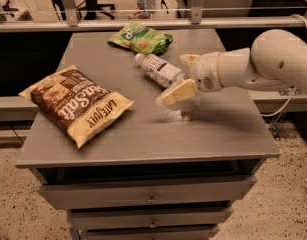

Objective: Knock blue plastic bottle over

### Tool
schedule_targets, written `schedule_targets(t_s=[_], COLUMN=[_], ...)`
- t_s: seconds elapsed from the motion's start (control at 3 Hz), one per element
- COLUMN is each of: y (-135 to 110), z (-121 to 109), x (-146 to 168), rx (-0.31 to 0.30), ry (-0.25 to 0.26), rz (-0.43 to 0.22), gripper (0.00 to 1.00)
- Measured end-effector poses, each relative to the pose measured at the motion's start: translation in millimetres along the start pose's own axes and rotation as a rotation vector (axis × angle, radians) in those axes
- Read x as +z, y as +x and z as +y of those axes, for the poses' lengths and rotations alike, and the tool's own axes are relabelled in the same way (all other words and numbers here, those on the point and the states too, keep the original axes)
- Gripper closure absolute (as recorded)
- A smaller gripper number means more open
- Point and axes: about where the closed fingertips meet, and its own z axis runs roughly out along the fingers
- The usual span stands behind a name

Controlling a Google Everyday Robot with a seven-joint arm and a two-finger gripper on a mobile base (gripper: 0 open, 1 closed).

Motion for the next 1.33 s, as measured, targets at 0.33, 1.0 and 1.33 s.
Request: schedule_targets(t_s=[0.33, 1.0, 1.33], y=[-1.1, 20.9, 16.3], z=[-9.8, -41.3, -33.5], x=[-21.1, -157.0, -152.3], rx=[-0.018, -0.127, -0.13], ry=[0.02, 0.048, 0.017], rz=[0.012, 0.064, 0.063], gripper=[0.0, 0.0, 0.0])
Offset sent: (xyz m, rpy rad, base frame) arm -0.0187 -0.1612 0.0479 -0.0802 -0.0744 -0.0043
